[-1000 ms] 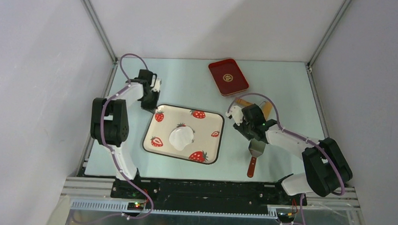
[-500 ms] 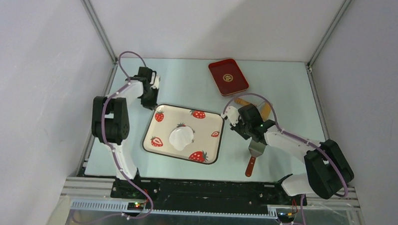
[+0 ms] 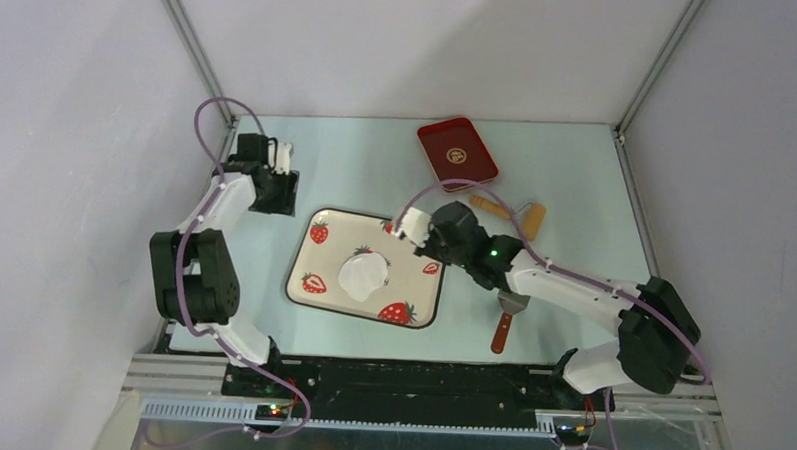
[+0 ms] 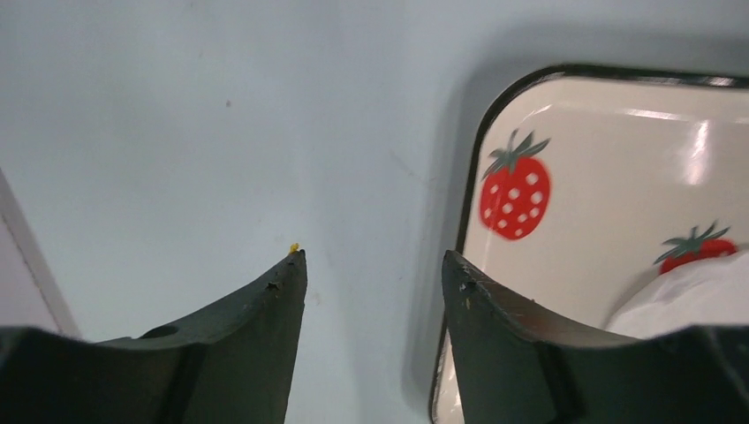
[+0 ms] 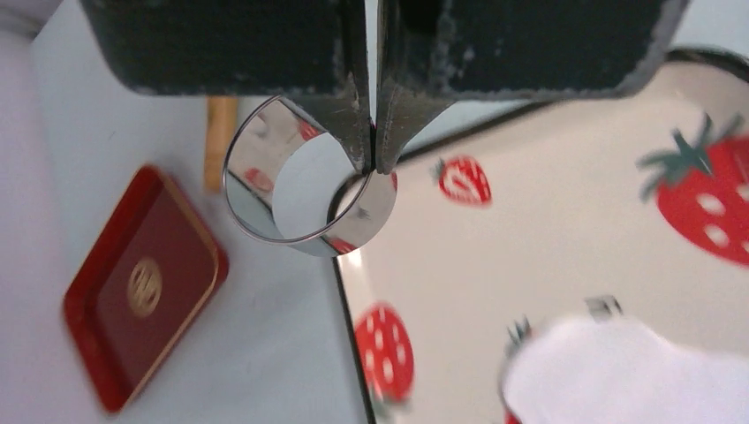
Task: Roll out the dumpling wrappers from the dough
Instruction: Pick up the dumpling mold from the center of the board, then press the dumpling wrapper on the work surface.
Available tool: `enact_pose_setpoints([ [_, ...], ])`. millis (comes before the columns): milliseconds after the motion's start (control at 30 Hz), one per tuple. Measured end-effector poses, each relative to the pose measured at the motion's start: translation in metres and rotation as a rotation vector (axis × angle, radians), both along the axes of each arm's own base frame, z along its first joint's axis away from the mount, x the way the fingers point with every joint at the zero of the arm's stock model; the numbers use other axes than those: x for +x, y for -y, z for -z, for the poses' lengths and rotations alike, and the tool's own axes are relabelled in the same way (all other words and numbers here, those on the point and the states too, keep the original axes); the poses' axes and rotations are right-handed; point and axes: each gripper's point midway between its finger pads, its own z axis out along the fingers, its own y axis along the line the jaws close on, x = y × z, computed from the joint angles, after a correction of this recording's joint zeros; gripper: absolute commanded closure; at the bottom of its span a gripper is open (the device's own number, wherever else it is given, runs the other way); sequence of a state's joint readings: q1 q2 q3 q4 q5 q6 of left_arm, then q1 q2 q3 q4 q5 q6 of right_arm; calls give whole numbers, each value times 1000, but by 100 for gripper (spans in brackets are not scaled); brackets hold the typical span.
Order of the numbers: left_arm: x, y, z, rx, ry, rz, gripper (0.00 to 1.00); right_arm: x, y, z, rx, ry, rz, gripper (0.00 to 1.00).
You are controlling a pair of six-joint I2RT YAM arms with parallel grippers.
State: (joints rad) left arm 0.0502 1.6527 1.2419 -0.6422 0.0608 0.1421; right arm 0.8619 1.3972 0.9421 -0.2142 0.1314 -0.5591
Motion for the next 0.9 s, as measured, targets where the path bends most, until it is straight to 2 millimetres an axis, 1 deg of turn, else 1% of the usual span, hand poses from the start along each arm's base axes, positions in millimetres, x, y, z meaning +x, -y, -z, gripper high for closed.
enact_pose_setpoints([
  [100,-13,-12,7,4,-19,-10,29,-3,-45,-25,27,62,-72,100],
  [167,-19,-17,13,-7,-37,-14,26,-2,-78,-38,44,96,-105,100],
  [233,-25,-21,18,-27,-51,-21,23,-1,-107,-43,51,114,-127,100],
  [267,-27,-23,19,-36,-57,-27,22,-3,-121,-43,52,121,-137,100],
  [333,-28,-27,20,-49,-58,-38,21,-6,-144,-37,40,127,-151,100],
  [400,-30,-32,22,-55,-60,-52,21,-14,-161,-22,10,128,-167,100],
  [500,-35,-38,27,-55,-71,-68,21,-33,-174,10,-61,109,-197,100],
  [567,-38,-40,30,-57,-78,-76,21,-44,-180,24,-96,96,-213,100],
  [633,-40,-43,32,-58,-80,-85,21,-54,-182,33,-117,84,-223,100],
  [700,-41,-46,31,-59,-77,-95,21,-60,-181,36,-130,78,-223,100],
  [900,-37,-50,27,-64,-52,-103,21,-69,-186,32,-120,84,-213,100],
])
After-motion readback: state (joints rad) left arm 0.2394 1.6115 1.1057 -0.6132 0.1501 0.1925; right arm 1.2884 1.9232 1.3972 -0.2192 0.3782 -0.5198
